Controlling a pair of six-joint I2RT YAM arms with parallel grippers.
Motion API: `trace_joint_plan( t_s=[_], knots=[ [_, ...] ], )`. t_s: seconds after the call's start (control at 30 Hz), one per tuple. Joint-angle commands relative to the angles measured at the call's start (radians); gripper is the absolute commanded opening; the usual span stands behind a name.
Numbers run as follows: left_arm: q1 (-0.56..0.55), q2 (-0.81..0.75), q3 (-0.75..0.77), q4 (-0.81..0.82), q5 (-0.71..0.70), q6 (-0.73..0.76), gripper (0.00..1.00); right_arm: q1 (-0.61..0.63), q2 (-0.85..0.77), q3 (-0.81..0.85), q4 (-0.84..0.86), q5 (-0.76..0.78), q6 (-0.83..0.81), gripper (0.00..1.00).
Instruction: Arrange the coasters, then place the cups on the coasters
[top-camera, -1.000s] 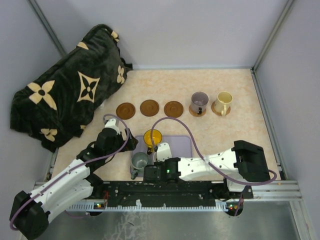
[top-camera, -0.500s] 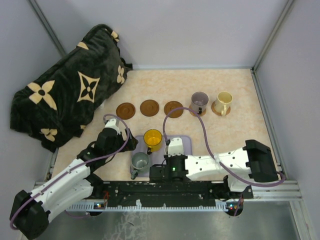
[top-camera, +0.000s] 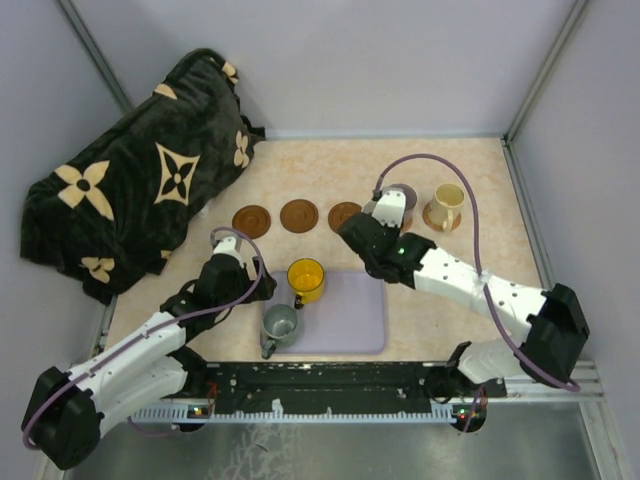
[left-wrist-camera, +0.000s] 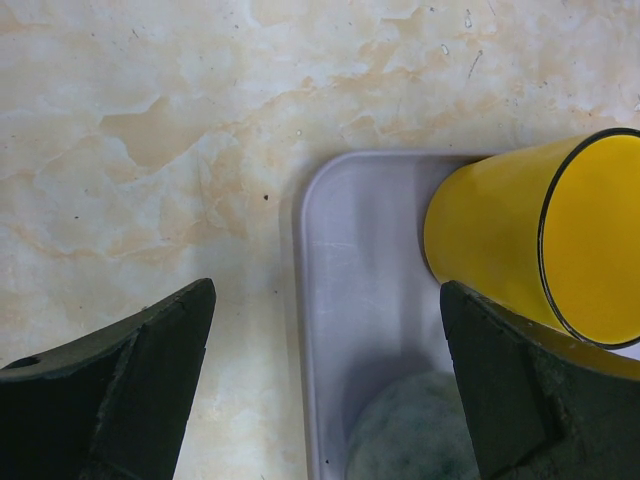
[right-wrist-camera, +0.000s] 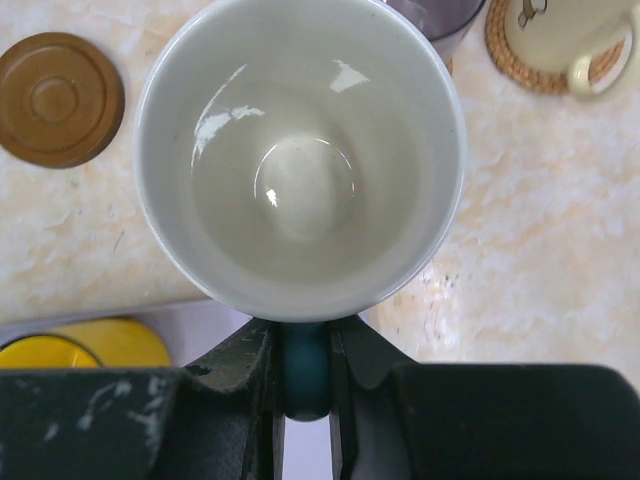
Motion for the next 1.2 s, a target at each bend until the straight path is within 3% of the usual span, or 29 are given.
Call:
trace_joint_plan(
  t_s=[0.0, 0.47, 1.17],
  knots=[
    [-0.004, 0.022, 0.018, 0.051, -0.030, 0.009, 1.00, -0.082, 0.082, 0.103, 0.254, -0.043, -0.239, 0.00],
    [-0.004, 0.101, 0.030, 0.096, -0.046, 0.018, 1.00, -0.240, 0.401, 0.267, 0.435, -0.202, -0.380, 0.00],
    [-0.004, 0.131, 0.026, 0.111, -0.041, 0.001, 1.00, -0.257, 0.515, 0.305, 0.486, -0.266, -0.404, 0.00]
  ],
)
